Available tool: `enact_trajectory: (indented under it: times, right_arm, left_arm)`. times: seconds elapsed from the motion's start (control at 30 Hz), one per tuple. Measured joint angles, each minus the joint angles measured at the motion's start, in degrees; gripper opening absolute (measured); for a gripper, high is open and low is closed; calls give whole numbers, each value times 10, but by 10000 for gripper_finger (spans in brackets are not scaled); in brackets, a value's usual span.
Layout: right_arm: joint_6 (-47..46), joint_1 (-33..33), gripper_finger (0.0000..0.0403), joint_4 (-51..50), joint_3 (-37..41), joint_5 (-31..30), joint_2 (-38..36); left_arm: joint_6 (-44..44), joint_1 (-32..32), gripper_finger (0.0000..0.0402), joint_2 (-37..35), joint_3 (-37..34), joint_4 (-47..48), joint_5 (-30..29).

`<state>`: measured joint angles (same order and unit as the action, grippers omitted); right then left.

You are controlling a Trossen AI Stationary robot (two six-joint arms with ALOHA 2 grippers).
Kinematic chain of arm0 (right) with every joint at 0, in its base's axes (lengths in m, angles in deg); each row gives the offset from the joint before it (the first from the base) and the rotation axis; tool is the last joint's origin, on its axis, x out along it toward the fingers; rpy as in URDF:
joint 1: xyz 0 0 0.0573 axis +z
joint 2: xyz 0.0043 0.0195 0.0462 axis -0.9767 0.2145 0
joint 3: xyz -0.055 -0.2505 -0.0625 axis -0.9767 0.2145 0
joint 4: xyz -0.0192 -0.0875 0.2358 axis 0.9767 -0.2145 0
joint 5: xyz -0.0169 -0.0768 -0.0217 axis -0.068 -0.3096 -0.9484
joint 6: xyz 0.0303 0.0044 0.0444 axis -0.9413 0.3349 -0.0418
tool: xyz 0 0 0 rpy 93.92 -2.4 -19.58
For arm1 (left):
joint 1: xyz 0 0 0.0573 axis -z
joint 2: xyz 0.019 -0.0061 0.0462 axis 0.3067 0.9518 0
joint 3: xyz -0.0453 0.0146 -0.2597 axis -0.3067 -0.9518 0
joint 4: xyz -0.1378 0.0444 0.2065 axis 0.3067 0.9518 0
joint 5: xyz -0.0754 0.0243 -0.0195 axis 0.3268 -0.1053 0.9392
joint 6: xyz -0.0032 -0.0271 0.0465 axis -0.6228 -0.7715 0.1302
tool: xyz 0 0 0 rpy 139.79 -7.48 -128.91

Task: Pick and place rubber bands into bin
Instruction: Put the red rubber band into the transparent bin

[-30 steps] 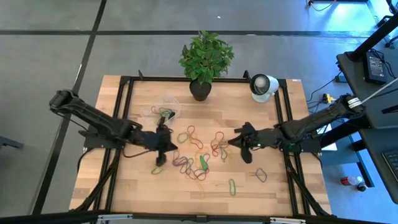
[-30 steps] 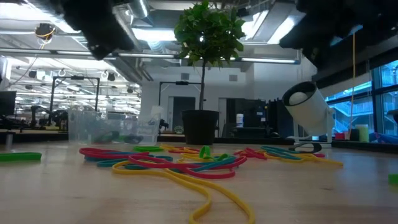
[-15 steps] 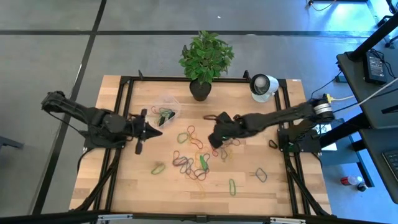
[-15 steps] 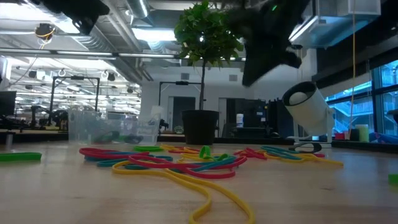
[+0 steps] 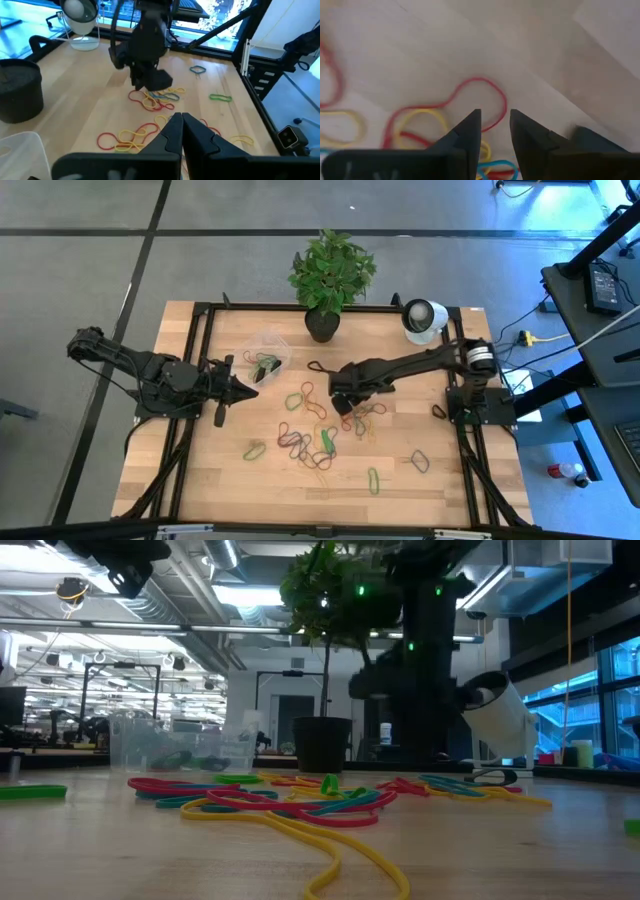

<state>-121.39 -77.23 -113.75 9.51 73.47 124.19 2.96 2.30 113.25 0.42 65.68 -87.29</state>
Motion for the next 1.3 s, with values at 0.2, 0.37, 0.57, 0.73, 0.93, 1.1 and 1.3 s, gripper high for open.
enact_trajectory:
  times: [0.2, 0.37, 0.57, 0.73, 0.93, 1.1, 1.3]
  right_arm:
    - [-1, -4, 108, -3, -2, 0, 40]
    - [15, -5, 91, 2, -2, 1, 50]
    - [52, -5, 10, 12, -1, -14, 36]
    - [62, 0, 5, 9, -15, -61, -23]
    - [74, 26, 2, -4, -40, -123, -107]
    - [93, 37, 2, -8, -59, -141, -153]
    - [125, 55, 1, 10, -97, -169, -178]
  left_arm:
    - [3, 0, 2, 0, 0, 0, -16]
    - [5, 0, 1, 0, 0, -1, -41]
    - [7, 0, 5, 0, 0, -6, -68]
    - [11, 0, 6, 0, 0, -25, -124]
    - [42, 0, 31, 6, 0, -77, -125]
    - [43, 0, 83, 27, 0, -88, -126]
    - [44, 0, 161, 75, 0, -136, -125]
